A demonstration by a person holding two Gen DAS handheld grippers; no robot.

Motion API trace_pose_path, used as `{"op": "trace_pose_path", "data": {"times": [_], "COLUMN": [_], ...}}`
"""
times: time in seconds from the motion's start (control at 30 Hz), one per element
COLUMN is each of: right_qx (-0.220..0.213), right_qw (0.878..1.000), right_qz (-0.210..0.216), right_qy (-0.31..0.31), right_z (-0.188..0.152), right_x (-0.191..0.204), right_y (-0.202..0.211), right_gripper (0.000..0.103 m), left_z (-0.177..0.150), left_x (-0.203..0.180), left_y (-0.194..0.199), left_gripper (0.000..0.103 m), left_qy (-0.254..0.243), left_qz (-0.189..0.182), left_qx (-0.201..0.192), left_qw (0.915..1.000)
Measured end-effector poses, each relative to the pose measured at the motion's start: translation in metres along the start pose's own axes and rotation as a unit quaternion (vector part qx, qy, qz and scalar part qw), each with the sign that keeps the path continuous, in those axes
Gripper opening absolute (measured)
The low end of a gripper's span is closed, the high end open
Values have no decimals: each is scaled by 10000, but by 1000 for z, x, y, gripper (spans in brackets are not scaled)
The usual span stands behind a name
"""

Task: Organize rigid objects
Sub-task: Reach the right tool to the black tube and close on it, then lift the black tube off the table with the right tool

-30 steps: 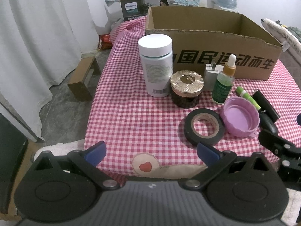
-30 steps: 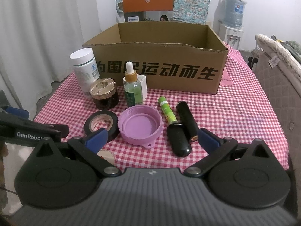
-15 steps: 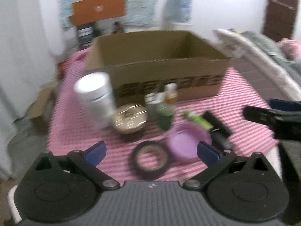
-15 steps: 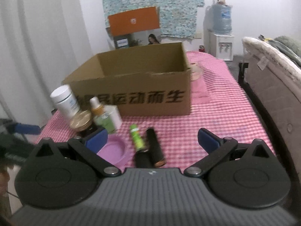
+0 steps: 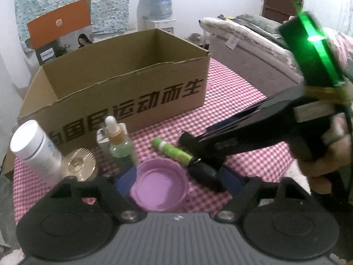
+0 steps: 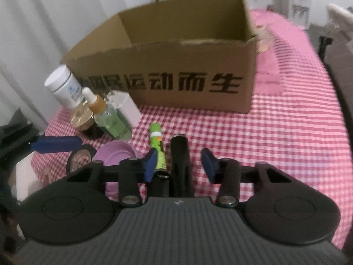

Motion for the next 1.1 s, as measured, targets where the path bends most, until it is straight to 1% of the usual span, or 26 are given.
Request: {"op": "trace_pose_path", "data": {"times": [0.07, 0.1, 0.17, 0.3, 0.43, 0.53, 0.63, 0.7, 0.77, 0.87, 0.97, 1.1], "right_qx": [148, 161, 178, 132, 111, 156, 242, 284, 315, 340, 304, 250], "right_qw": [9999, 9998, 9995, 9974, 9928, 9887, 9841, 9824, 9820, 9809, 9792, 9788], "right_qz": [22, 96, 174, 249, 361, 501, 671, 751, 797, 872, 976, 994], "right_qy": [3, -44, -174, -664, -1138, -1406, -1625, -1685, -1681, -1704, -1751, -1775], "right_z": [0, 0, 1, -6, -16, -19, -20, -21, -21, -21, -21, -22], "right_x": [0, -2, -6, -29, -51, -62, -70, -73, -74, -77, -78, -81], "right_y": [-10, -12, -13, -4, 3, 4, 2, 3, 4, 7, 7, 10], "right_gripper": [20, 20, 20, 20, 20, 20, 21, 21, 21, 21, 21, 21], "left_z": [3, 4, 7, 12, 17, 22, 25, 27, 26, 27, 29, 29], "left_x": [-4, -6, -10, -24, -44, -56, -65, -67, -67, -67, -70, -71], "left_y": [-3, -5, -10, -18, -35, -50, -68, -77, -83, -91, -96, -98], "left_gripper": [70, 69, 63, 63, 63, 63, 58, 55, 49, 46, 44, 45], "left_qy": [-17, -21, -37, -160, -327, -445, -417, -355, -331, -220, -247, -205], "left_qz": [-89, -124, -246, -572, -877, -968, -1116, -1128, -1088, -1119, -1099, -1065], "left_qx": [13, 20, 52, 125, 303, 410, 621, 735, 826, 952, 1008, 1014], "left_qw": [10000, 9999, 9997, 9982, 9952, 9935, 9909, 9903, 9901, 9889, 9885, 9889]}}
Point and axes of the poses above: each gripper's, at about its wrist camera, not at the fingertips, and y roughly against the way its jaws point, x to its left, z to its top, the point moved 8 cm from there along -y, roughly the way its jaws point, and after that the axes turned 2 degrees about -z, right-handed, at the moved point
